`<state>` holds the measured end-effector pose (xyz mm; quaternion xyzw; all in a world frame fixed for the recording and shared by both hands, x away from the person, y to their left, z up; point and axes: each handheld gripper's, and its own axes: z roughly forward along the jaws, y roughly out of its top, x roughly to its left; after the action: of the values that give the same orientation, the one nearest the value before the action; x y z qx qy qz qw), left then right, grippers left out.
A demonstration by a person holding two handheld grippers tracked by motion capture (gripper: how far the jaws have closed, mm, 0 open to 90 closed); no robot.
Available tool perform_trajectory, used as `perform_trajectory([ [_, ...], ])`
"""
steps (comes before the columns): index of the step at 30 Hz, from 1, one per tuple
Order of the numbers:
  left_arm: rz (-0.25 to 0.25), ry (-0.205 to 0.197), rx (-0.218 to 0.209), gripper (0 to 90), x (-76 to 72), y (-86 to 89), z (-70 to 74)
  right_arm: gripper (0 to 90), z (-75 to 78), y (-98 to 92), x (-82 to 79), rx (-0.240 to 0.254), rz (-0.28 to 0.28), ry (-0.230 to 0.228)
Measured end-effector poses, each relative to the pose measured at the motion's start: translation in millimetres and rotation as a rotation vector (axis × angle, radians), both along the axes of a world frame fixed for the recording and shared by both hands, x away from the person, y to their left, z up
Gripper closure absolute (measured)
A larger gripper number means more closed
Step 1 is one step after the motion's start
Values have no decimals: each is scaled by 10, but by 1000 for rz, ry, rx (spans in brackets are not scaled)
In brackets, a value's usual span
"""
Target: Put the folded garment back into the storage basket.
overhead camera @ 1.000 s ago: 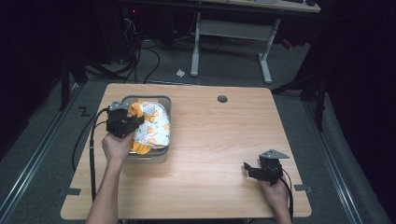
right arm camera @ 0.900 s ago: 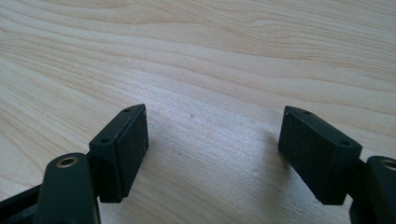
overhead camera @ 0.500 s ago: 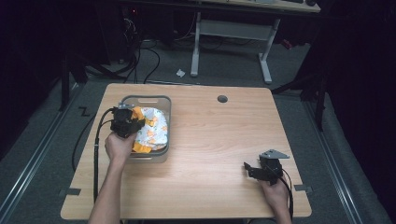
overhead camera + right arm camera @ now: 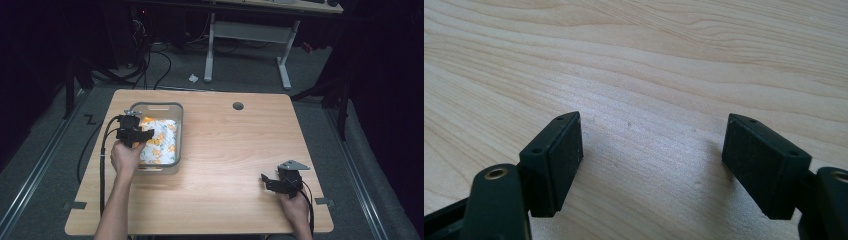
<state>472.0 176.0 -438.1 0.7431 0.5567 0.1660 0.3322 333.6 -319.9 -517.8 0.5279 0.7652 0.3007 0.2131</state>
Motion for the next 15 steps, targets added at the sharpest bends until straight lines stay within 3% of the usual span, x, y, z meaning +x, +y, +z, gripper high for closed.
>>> perform_trajectory([
  [9, -41, -94, -50, 401, -187, -87, 133, 243, 0, 0, 0, 0, 0, 0],
  [15, -77, -133, -75, 390, -306, -168, 202, 243, 0, 0, 0, 0, 0, 0],
])
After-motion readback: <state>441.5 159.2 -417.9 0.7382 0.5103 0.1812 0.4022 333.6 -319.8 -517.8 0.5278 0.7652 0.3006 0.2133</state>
